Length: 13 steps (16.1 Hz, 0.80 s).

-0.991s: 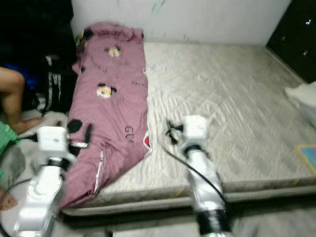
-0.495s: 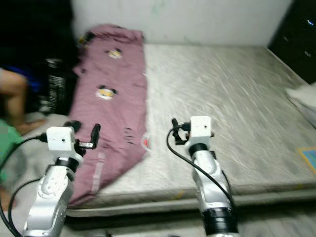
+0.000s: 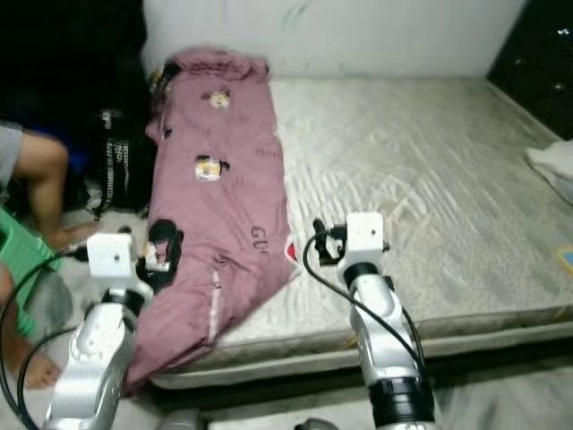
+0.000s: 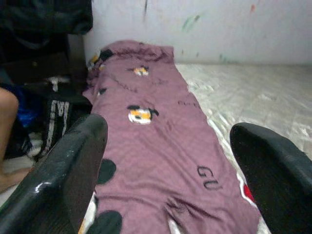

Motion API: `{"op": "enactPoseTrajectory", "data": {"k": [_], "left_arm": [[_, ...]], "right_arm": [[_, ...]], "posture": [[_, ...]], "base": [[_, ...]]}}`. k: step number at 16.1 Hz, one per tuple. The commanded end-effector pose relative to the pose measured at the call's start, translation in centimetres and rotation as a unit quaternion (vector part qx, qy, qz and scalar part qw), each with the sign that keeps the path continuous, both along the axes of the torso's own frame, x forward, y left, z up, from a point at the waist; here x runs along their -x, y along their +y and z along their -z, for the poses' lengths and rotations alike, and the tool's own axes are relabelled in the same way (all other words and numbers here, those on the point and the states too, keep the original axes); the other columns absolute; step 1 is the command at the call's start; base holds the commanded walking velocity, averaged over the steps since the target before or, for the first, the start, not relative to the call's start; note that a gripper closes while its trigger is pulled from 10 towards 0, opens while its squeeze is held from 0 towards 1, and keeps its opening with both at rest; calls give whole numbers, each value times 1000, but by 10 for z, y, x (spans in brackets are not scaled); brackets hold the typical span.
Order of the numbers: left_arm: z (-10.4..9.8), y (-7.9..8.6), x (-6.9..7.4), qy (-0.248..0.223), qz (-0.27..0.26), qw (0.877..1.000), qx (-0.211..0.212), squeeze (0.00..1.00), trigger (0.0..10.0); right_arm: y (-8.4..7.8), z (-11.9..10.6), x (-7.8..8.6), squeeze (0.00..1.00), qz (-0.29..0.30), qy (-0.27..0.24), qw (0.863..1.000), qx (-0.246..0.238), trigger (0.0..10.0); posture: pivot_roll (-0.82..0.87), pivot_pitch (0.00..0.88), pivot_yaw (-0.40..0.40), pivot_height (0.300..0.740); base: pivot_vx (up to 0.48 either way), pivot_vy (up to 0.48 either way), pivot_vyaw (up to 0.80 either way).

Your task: Clean up the room

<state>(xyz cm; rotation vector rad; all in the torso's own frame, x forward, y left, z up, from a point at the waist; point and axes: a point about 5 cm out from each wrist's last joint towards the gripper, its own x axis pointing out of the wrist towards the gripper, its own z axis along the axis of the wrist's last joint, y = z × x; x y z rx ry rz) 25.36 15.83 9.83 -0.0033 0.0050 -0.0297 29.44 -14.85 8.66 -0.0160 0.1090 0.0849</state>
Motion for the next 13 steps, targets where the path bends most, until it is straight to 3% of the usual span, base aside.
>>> {"op": "enactPoseTrajectory", "data": {"k": [1,5,7,9,13], "left_arm": [[0,7,1,2,-14,1000,-10,0,10000],[-3,10,1,-10,-27,999,-19,0,10000],[-2,19,2,-6,-53,997,-49,0,10000],[-5,23,6,-31,-10,998,-58,0,10000],[-4,29,11,-33,-26,996,-84,0,10000]], "right_arm": [[7,-3,-2,0,-8,-6,1000,-3,10000],[7,-3,-2,0,-8,-7,1000,-2,10000],[6,-3,-3,0,-6,-10,1000,-3,10000],[7,-4,-2,0,-5,-13,1000,-7,10000],[6,-8,0,0,1,-23,1000,-20,10000]], "posture": [[52,0,-59,740],[52,0,-60,740],[55,0,-59,740],[60,0,-54,740],[55,10,-46,740]], "base": [[0,0,0],[0,0,0],[0,0,0],[0,0,0],[0,0,0]]}}
